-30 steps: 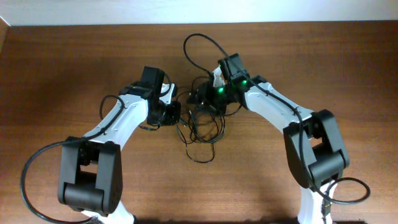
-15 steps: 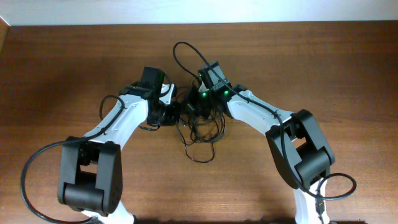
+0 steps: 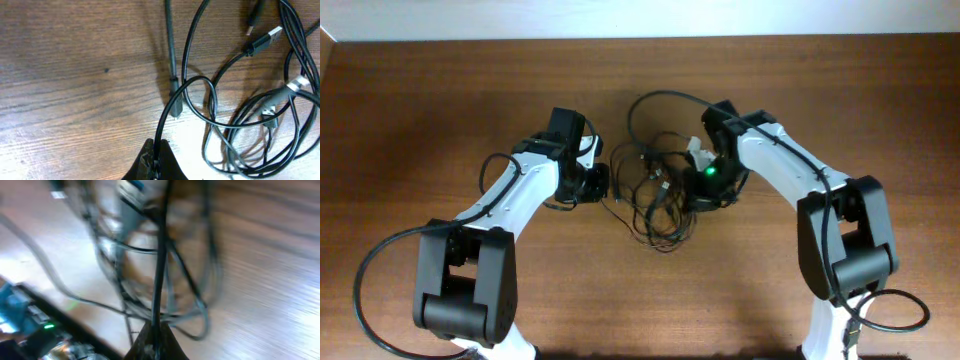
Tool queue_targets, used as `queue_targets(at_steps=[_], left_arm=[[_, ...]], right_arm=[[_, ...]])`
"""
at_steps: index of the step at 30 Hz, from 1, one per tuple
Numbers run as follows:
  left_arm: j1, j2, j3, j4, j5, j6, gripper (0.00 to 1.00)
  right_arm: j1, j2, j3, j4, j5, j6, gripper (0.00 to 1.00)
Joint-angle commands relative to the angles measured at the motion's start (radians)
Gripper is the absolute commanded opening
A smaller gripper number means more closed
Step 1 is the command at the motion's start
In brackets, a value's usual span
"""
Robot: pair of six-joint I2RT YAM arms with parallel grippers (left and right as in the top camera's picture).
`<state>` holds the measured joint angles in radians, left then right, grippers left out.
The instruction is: Untangle cables
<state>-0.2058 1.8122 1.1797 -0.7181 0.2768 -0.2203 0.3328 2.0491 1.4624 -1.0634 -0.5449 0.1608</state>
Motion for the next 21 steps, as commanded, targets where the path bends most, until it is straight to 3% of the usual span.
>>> queue_targets(at_steps=[1, 4, 6, 10, 14, 21], left_arm=[[0.024, -0.009, 0.029, -0.020, 0.161, -0.025, 0.00], [0.099, -0.092, 0.101, -0.031, 0.393, -0.010, 0.00], [0.164, -0.186, 0.144, -0.033, 0.445, -0.021, 0.00], [0.339, -0.417, 0.181, -0.034, 0.442, -0.129, 0.00], [0.515, -0.593, 0.181, -0.036, 0.424, -0.138, 0.00], [0.536, -0.572, 0.180, -0.156, 0.206, -0.139, 0.00]], right_arm=[[-0.040, -0.029, -0.004, -0.016, 0.221, -0.075, 0.04], [-0.059, -0.029, -0.004, -0.027, 0.299, -0.075, 0.04], [-0.066, -0.029, -0.004, -0.027, 0.309, -0.072, 0.04], [-0.067, -0.029, -0.005, -0.026, 0.367, -0.044, 0.04], [-0.067, -0.029, -0.005, -0.022, 0.366, -0.044, 0.04], [-0.066, -0.029, -0.005, -0.022, 0.366, -0.044, 0.09]])
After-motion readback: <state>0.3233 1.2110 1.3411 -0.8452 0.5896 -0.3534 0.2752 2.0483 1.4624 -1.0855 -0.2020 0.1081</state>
